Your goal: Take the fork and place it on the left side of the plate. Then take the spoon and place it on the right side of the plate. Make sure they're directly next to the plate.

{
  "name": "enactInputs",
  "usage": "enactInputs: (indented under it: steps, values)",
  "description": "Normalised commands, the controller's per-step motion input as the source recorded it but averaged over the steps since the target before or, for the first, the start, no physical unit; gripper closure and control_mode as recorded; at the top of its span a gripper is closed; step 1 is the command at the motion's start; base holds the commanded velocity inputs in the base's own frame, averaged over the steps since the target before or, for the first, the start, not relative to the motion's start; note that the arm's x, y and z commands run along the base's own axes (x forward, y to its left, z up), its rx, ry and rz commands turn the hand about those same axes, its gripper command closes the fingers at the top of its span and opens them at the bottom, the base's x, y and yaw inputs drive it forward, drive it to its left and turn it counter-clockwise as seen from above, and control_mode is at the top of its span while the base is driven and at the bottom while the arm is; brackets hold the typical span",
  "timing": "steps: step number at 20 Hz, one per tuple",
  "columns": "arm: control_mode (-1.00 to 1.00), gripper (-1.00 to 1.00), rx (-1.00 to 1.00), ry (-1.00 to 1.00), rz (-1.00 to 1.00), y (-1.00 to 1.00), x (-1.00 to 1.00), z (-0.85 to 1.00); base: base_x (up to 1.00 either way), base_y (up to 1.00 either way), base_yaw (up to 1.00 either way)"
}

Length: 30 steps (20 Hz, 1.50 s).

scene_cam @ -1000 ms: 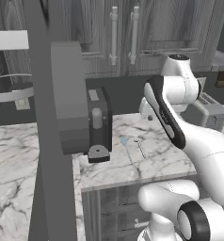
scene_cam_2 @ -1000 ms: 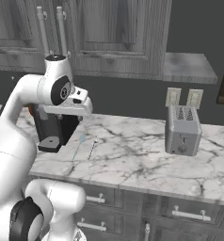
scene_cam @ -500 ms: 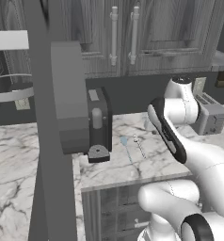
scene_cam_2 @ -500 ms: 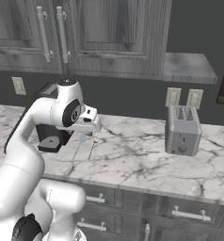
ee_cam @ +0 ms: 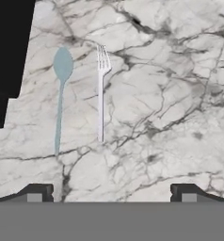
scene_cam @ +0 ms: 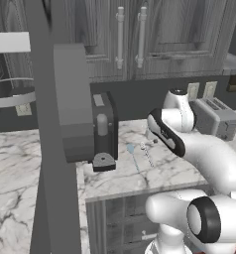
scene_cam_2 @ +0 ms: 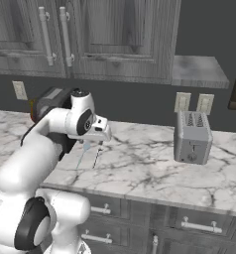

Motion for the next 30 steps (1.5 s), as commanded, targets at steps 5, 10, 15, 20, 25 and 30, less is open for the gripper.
enactInputs:
  steps: [5,10,15,20,25,30]
  values:
    - [-1.00,-1.00,0.00,0.00,0.00,0.04,0.24,-0.40,0.00,0.00,0.00]
    - [-1.00,-1.00,0.00,0.01,0.00,0.05,0.32,-0.34,0.00,0.00,0.00]
    - [-1.00,-1.00,0.00,0.00,0.00,0.01,0.43,-0.31,0.00,0.00,0.00]
    - [-1.00,-1.00,0.00,0.01,0.00,0.02,0.43,-0.36,0.00,0.00,0.00]
    - [-1.00,-1.00,0.00,0.03,0.00,0.03,0.40,-0.27,0.00,0.00,0.00]
    - [-1.00,-1.00,0.00,0.05,0.00,0.18,0.19,-0.27,0.00,0.00,0.00]
